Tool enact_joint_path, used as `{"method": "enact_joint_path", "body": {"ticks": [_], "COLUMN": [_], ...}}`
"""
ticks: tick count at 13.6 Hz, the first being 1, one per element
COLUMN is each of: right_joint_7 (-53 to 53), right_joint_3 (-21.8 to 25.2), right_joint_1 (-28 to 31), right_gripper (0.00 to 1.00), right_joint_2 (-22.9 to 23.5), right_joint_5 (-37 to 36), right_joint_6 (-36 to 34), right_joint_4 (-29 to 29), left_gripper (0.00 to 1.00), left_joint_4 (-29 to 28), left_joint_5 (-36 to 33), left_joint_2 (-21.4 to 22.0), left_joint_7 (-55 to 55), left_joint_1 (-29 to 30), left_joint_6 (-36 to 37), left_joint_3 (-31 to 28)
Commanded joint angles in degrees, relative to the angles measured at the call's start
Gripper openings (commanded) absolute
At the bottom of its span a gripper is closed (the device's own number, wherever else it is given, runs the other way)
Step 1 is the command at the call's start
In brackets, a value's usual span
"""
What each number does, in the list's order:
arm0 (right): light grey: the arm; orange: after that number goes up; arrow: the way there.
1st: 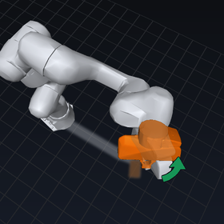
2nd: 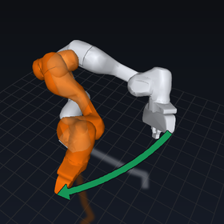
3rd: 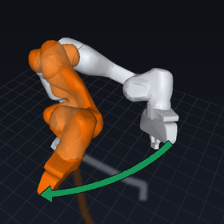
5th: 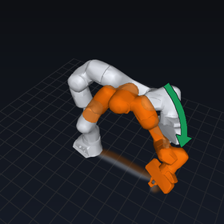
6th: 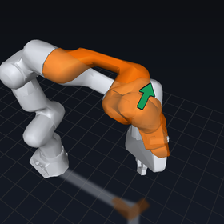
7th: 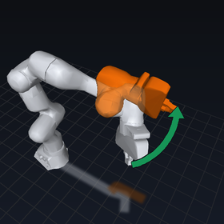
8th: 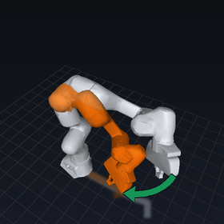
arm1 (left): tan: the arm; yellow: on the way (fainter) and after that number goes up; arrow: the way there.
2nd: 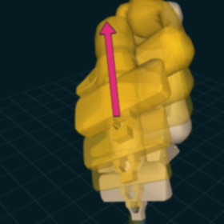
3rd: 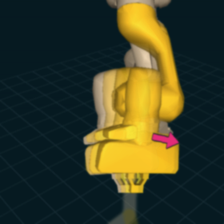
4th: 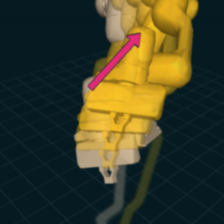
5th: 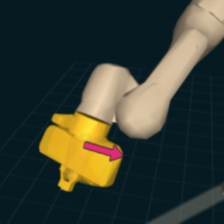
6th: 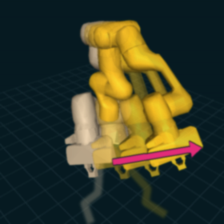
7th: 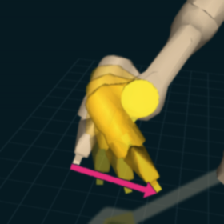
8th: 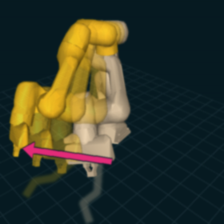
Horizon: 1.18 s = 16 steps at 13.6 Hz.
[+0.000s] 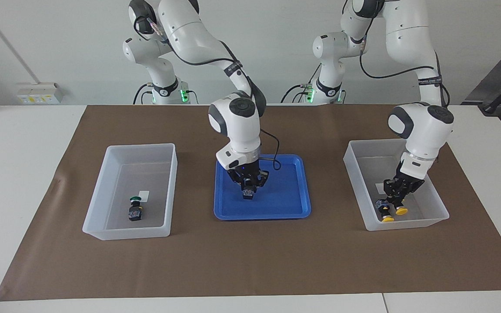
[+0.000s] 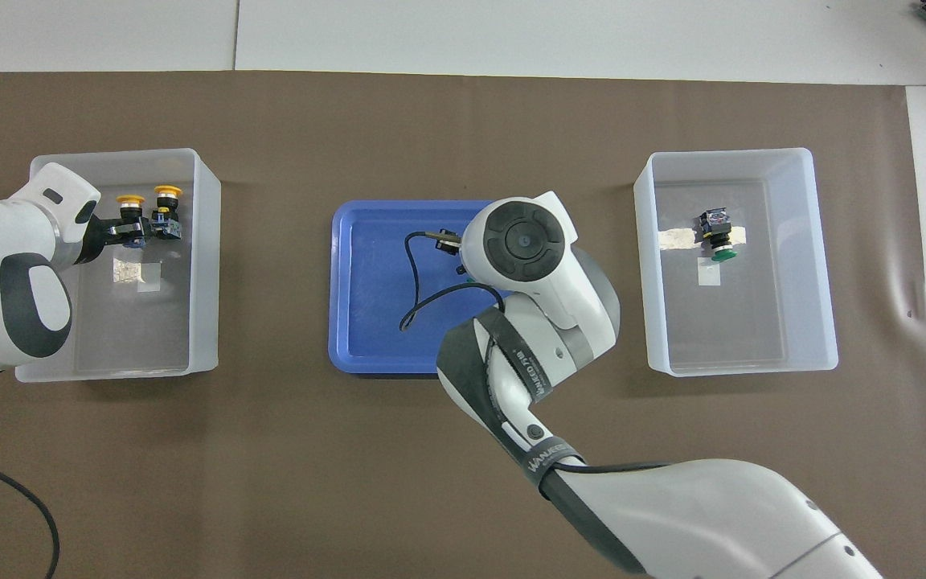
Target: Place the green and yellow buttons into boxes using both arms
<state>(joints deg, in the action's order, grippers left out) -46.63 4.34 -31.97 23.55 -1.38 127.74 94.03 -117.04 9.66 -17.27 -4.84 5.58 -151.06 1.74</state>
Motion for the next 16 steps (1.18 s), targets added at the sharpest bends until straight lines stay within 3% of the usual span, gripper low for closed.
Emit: {"method": "enact_joint_path", "body": {"ticks": [1,4,7,11,14,15,16], "right_joint_7": [10.9,29.0,41.8,46.8,46.7,46.4,46.4], "right_joint_3": [-0.8,-0.8,-0.8,-0.8,-0.8,-0.8,-0.8], "right_joint_1": [7.3,15.9,23.0,26.5,26.8,26.9,26.9], "right_gripper": [0.00,0.00,0.00,0.00,0.00,0.02,0.30], "right_joint_2": [-10.3,-16.9,-21.3,-19.4,-15.0,-14.7,-14.2], "right_joint_5": [0.2,0.4,0.5,0.5,0.6,0.7,1.4], "right_joint_6": [-9.9,-17.6,-11.9,1.1,6.0,7.2,8.0], "right_joint_4": [2.3,6.8,18.1,27.3,28.0,28.7,29.0], "left_gripper": [0.99,1.00,1.00,1.00,1.00,1.00,1.00], "left_joint_4": [1.5,2.8,3.1,1.9,-0.6,-1.5,-1.6], "left_joint_5": [2.9,2.5,2.3,2.3,1.9,1.7,1.6], "left_joint_2": [-0.6,-0.6,1.4,7.8,13.9,16.0,17.4], "left_joint_7": [-1.5,-3.1,-6.7,-12.1,-11.9,-11.7,-11.7], "left_joint_1": [0.0,0.0,-0.4,-2.0,-4.6,-5.4,-6.2], "left_joint_6": [-0.6,-0.1,0.7,6.5,11.0,12.5,15.2], "left_joint_3": [0.4,0.4,0.2,0.0,-0.1,-0.1,-0.1]}}
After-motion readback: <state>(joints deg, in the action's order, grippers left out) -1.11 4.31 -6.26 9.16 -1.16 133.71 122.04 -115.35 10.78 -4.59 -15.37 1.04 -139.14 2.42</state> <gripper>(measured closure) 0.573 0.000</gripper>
